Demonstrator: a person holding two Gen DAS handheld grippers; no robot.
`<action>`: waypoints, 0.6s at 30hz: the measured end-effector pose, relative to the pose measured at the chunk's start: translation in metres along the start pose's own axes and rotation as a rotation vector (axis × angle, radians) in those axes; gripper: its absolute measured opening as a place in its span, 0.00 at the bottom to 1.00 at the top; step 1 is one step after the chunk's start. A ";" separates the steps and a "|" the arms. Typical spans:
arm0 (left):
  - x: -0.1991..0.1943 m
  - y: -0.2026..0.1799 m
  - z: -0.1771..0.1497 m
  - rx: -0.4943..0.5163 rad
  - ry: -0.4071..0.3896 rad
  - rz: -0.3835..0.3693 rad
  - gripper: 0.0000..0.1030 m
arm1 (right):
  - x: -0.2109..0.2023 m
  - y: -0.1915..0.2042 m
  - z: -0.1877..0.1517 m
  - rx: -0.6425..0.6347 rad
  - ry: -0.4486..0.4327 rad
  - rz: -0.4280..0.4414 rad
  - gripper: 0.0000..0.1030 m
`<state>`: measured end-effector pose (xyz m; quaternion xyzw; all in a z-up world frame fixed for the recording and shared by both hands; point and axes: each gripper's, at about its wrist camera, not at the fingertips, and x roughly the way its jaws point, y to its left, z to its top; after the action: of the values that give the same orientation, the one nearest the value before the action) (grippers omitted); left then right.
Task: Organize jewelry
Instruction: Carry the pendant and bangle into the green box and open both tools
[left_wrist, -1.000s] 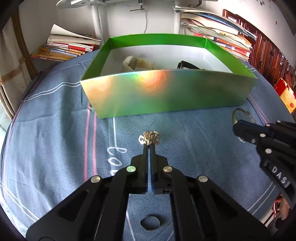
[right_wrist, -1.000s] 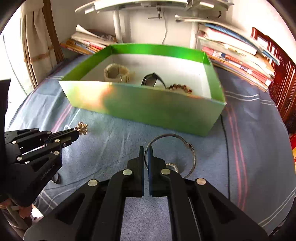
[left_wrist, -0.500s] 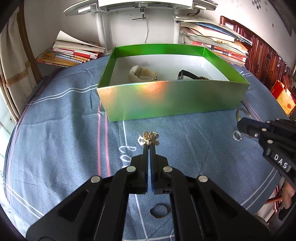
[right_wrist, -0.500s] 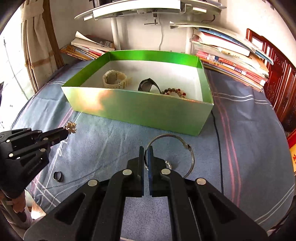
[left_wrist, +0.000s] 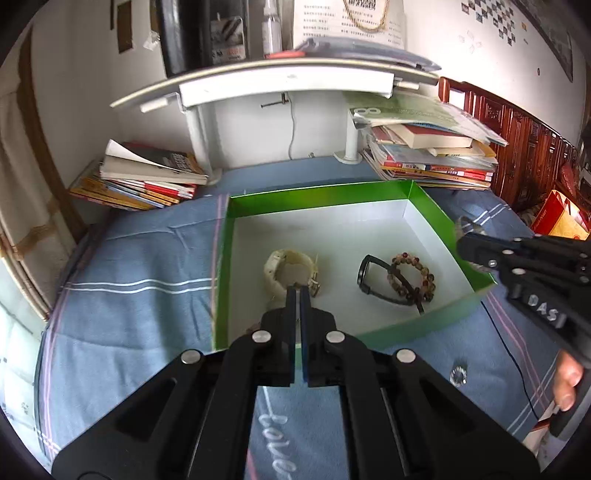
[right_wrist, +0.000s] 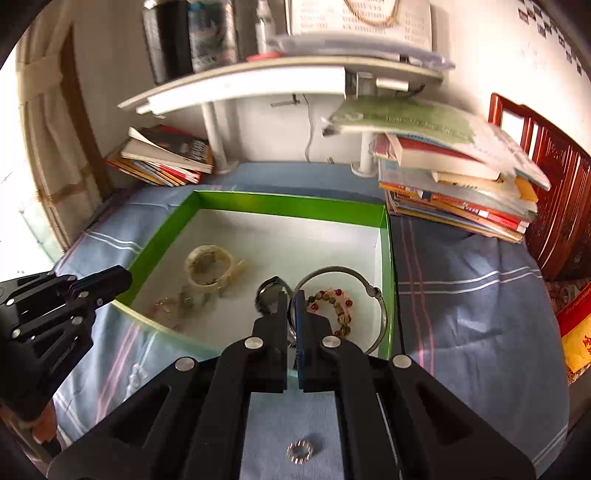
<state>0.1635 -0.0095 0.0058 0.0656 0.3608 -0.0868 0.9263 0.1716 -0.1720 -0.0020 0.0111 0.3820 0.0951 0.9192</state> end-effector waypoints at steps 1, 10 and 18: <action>0.010 -0.002 0.004 0.001 0.010 0.000 0.03 | 0.010 -0.001 0.002 0.005 0.012 0.000 0.04; 0.027 0.019 -0.004 -0.050 0.061 0.004 0.16 | -0.004 -0.017 -0.021 0.071 -0.002 0.035 0.32; -0.042 0.016 -0.088 0.041 0.092 0.008 0.37 | -0.033 -0.012 -0.101 0.009 0.111 0.013 0.35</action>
<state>0.0785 0.0276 -0.0288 0.0901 0.4009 -0.0873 0.9075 0.0802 -0.1952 -0.0516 0.0123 0.4326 0.0998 0.8959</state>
